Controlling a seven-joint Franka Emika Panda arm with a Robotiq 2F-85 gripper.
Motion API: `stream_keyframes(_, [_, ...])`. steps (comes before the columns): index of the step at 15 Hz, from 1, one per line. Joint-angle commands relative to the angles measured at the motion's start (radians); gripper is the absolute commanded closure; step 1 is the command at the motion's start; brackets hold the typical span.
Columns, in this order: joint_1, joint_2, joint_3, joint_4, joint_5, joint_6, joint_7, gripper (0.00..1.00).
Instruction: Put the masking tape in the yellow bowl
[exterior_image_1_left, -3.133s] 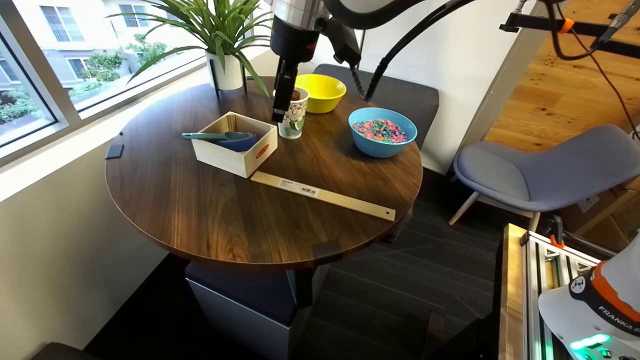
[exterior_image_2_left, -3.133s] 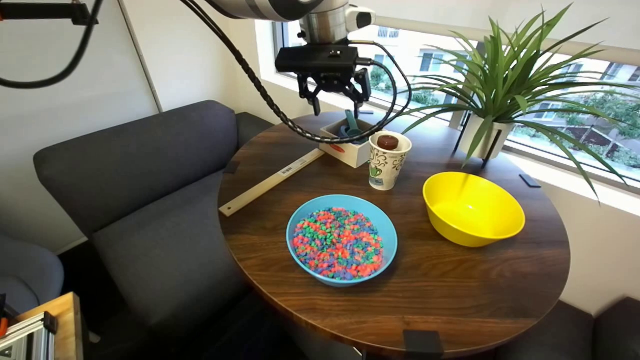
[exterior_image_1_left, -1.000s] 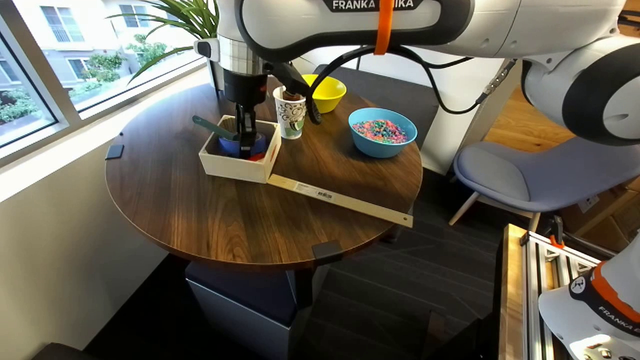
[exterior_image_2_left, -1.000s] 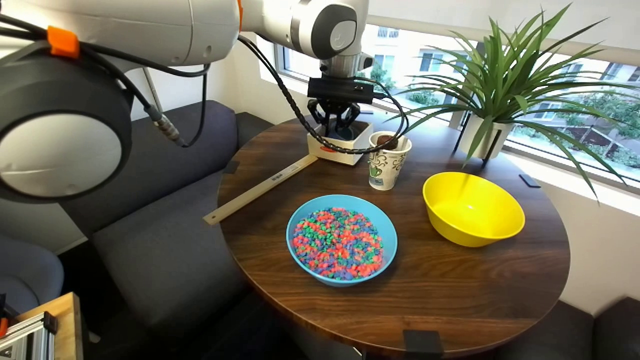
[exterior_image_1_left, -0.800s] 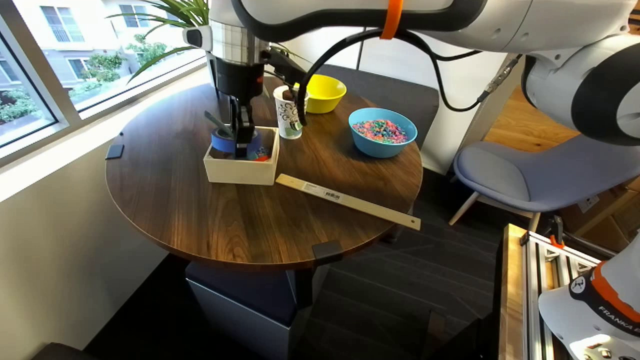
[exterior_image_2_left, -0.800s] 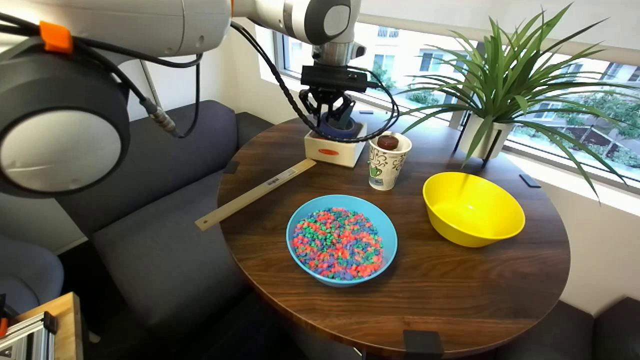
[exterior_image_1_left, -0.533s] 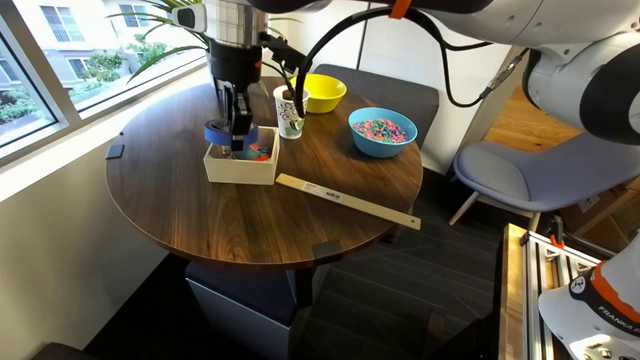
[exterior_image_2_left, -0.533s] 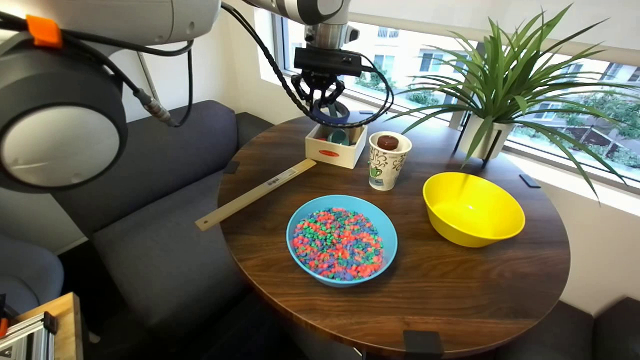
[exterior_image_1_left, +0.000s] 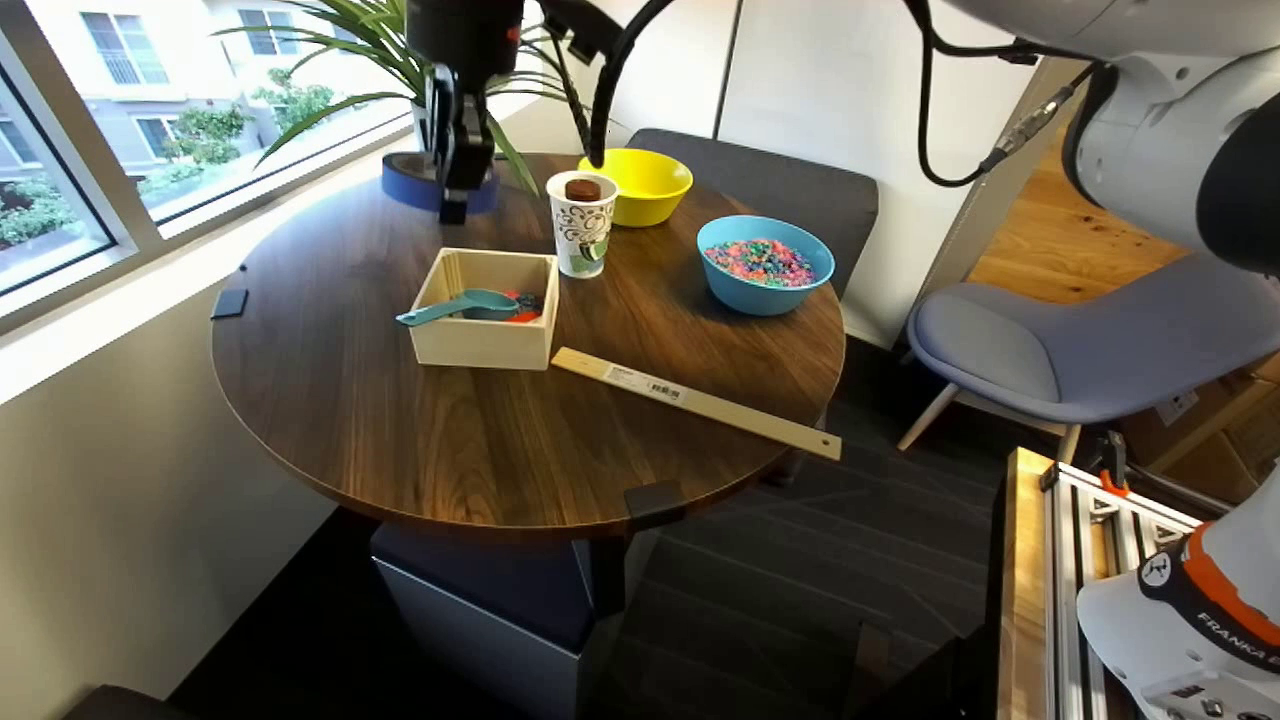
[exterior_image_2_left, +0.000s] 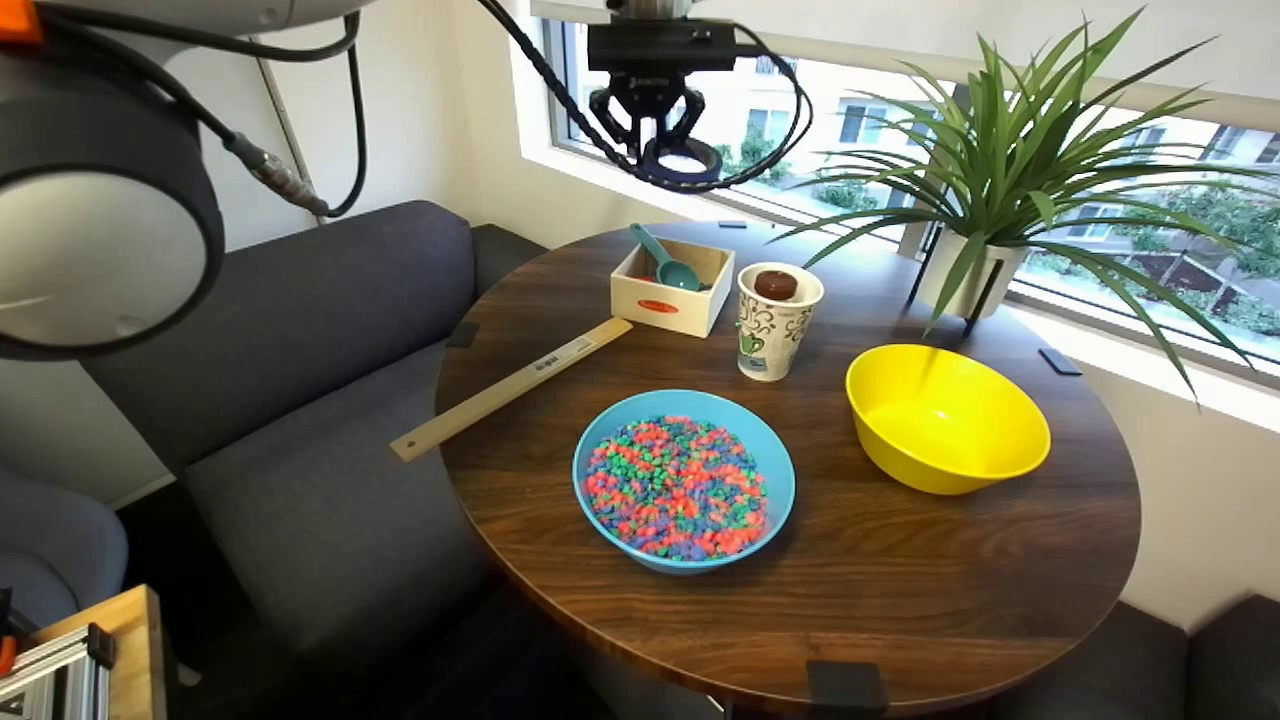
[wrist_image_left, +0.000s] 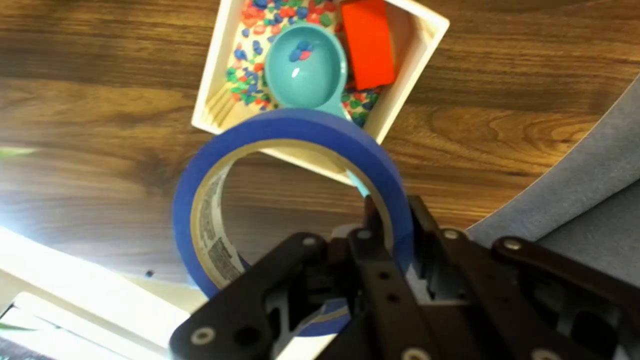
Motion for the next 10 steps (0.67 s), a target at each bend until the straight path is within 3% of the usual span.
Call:
stream_keyframes(1, [0.017, -0.076, -0.053, -0.001, -0.083, 0.064, 0.054, 0.96])
stream_keyframes(5, [-0.02, -0.161, -0.113, -0.034, -0.124, 0.093, 0.179, 0.96])
stream_keyframes(6, [-0.01, -0.116, -0.088, 0.016, -0.097, 0.071, 0.116, 0.96])
stream_keyframes(7, [-0.018, -0.127, -0.093, 0.016, -0.096, 0.07, 0.119, 0.84])
stream_keyframes(9, [-0.021, -0.127, -0.092, 0.015, -0.095, 0.07, 0.117, 0.84])
stream_keyframes(10, [-0.019, -0.115, -0.106, 0.028, -0.106, 0.076, 0.145, 0.96])
